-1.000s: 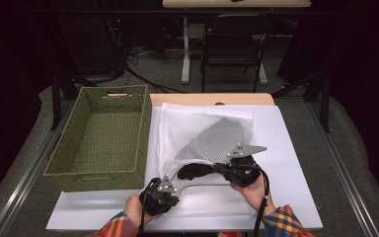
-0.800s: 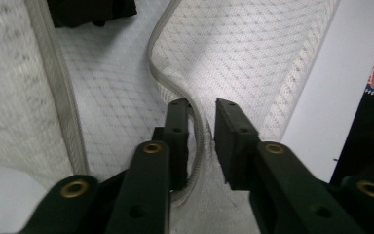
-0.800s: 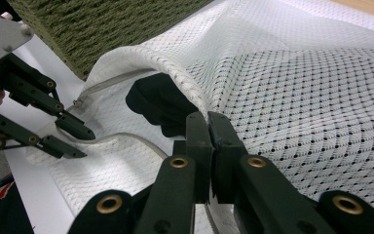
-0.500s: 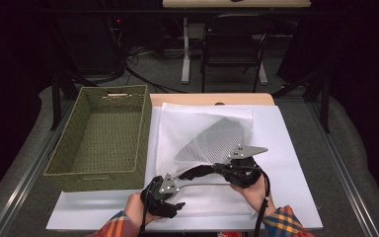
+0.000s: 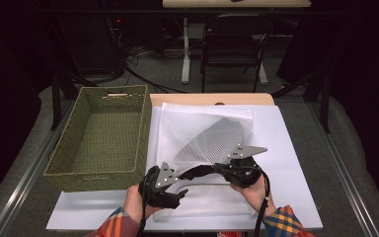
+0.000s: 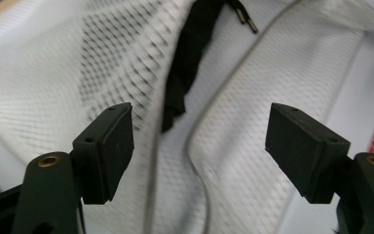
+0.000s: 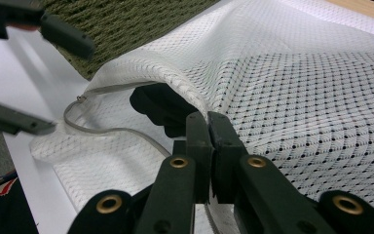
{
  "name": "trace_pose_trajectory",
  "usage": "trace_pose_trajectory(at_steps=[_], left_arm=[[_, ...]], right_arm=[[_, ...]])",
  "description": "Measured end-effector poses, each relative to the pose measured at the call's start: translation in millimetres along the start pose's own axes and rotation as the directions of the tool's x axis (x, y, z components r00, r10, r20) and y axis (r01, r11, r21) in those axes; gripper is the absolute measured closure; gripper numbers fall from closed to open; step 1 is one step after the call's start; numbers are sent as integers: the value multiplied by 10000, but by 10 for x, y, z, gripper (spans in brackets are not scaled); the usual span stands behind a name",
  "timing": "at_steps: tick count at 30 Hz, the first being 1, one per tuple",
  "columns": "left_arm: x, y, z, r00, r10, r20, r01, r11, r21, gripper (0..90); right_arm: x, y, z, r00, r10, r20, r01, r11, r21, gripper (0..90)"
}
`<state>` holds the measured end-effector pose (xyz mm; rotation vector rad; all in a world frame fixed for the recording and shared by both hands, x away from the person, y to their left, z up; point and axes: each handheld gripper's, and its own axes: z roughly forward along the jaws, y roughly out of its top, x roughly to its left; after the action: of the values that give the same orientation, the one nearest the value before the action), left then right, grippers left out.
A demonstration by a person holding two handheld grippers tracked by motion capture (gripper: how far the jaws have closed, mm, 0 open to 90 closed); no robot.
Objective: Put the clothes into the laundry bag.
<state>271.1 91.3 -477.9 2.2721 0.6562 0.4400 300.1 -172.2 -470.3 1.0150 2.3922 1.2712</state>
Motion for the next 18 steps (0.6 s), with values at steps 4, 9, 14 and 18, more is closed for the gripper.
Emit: trace_pose_trajectory(at_steps=[4, 9, 14, 18], left_arm=[[46, 44, 120, 9990, 88, -441, -83, 9999, 125, 265], [63, 42, 304, 9960, 232, -863, -185, 9983, 548, 393], [54, 54, 403, 9972, 313, -675, -282, 9985, 466, 716], [69, 39, 398, 9993, 202, -311, -192, 9993, 306, 865]], right_arm=[[7, 1, 7, 10000, -27, -21, 27, 10000, 36, 884], [12, 0, 13, 9999, -101, -28, 102, 9999, 68, 884], [17, -5, -2, 9999, -141, -31, 141, 9998, 140, 884], [16, -23, -13, 9999, -120, -55, 121, 9997, 197, 884]])
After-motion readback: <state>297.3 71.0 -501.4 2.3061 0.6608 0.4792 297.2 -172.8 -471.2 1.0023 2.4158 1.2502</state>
